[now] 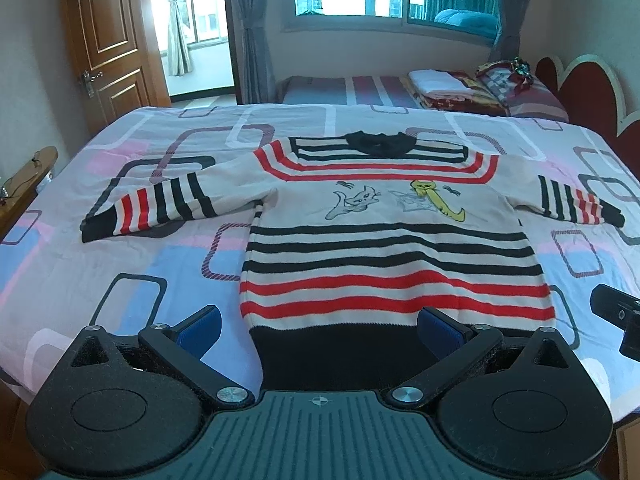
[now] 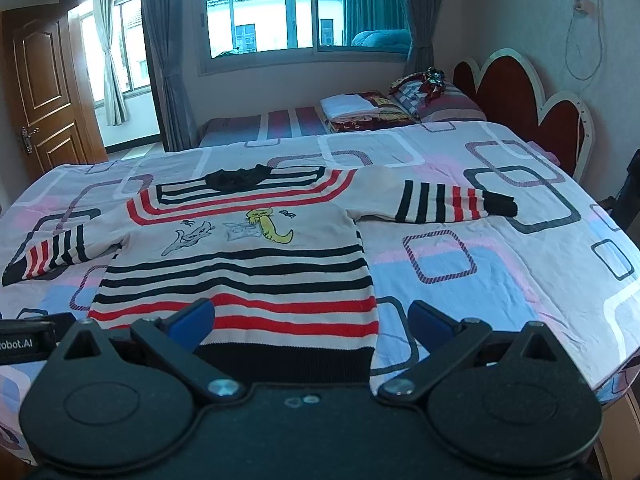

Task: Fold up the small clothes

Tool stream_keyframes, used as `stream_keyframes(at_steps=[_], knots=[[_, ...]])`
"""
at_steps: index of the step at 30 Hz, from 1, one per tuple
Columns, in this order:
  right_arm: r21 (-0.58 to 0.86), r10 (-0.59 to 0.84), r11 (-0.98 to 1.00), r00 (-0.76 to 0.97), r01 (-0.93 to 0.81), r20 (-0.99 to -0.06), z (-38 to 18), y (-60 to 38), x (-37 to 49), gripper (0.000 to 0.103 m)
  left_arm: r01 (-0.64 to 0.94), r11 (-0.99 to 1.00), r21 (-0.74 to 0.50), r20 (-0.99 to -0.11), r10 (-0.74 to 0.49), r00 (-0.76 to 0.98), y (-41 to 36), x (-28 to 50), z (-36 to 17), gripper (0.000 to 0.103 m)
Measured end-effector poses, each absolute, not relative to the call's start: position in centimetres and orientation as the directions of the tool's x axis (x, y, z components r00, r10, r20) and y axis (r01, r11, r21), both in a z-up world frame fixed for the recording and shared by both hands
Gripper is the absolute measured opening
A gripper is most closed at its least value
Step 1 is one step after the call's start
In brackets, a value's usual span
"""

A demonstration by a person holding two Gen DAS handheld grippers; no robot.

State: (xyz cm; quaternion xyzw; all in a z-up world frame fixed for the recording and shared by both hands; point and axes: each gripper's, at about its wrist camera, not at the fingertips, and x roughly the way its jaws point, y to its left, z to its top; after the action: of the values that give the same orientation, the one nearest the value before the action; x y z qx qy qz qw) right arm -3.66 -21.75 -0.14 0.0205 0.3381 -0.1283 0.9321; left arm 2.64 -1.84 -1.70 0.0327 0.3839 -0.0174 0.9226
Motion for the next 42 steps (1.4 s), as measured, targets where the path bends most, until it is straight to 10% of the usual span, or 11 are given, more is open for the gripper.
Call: stream_keyframes(at_steps=[24, 42], knots=[[-0.077, -0.271, 0.956, 0.752, 0.284, -0.601, -1.8, -28.2, 2.7, 0.102, 0.073, 0.993, 0.092, -0.727, 0.017, 0.686, -8.1, 11.5, -4.6, 0.103], [0.011, -0.306, 0.9, 0.648, 0.436, -0.698, -6.6, -43.5, 12.0, 0.068, 0.15, 0.985, 0.083, -0.749, -0.038, 0.662, -19.9, 24.5, -8.9, 0.103]])
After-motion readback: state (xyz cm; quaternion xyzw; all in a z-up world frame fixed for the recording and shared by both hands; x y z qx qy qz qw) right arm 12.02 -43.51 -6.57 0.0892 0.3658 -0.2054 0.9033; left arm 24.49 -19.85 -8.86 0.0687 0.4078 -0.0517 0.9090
